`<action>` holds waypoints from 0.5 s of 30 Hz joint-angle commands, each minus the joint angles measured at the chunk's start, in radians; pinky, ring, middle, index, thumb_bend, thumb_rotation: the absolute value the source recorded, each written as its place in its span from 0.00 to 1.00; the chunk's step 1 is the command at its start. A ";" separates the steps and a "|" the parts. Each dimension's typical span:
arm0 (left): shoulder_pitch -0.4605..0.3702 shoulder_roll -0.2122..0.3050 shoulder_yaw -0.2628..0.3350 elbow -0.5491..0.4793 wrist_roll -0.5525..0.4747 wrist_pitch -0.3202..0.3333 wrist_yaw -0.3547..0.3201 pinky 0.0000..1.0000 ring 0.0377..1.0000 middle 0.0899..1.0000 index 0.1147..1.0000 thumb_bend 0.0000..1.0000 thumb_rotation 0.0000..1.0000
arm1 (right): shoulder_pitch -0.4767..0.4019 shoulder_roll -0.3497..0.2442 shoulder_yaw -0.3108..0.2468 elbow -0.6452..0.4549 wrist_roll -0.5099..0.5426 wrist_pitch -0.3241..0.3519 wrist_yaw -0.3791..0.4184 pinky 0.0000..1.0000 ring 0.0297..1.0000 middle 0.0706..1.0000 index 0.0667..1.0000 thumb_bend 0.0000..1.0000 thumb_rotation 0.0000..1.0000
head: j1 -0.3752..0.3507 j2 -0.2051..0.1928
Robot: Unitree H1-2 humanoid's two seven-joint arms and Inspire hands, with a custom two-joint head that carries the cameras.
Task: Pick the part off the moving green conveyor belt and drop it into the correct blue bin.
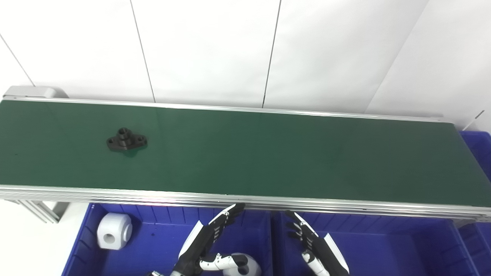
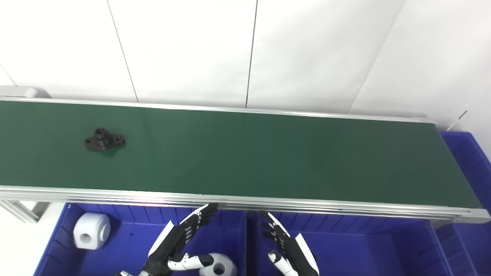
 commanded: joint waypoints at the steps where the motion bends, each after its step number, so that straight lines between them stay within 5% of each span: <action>1: -0.015 -0.013 -0.004 -0.024 0.000 -0.041 0.010 0.92 0.92 0.90 0.87 0.93 0.57 | -0.010 -0.006 0.000 -0.013 0.018 -0.059 -0.009 0.84 0.91 0.97 0.94 0.92 1.00 | 0.001 -0.002; 15: -0.018 -0.016 -0.008 -0.009 0.001 -0.042 0.013 0.93 0.92 0.91 0.88 0.92 0.58 | -0.016 -0.011 0.002 -0.004 0.019 -0.059 -0.014 0.84 0.91 0.97 0.94 0.93 1.00 | 0.019 -0.011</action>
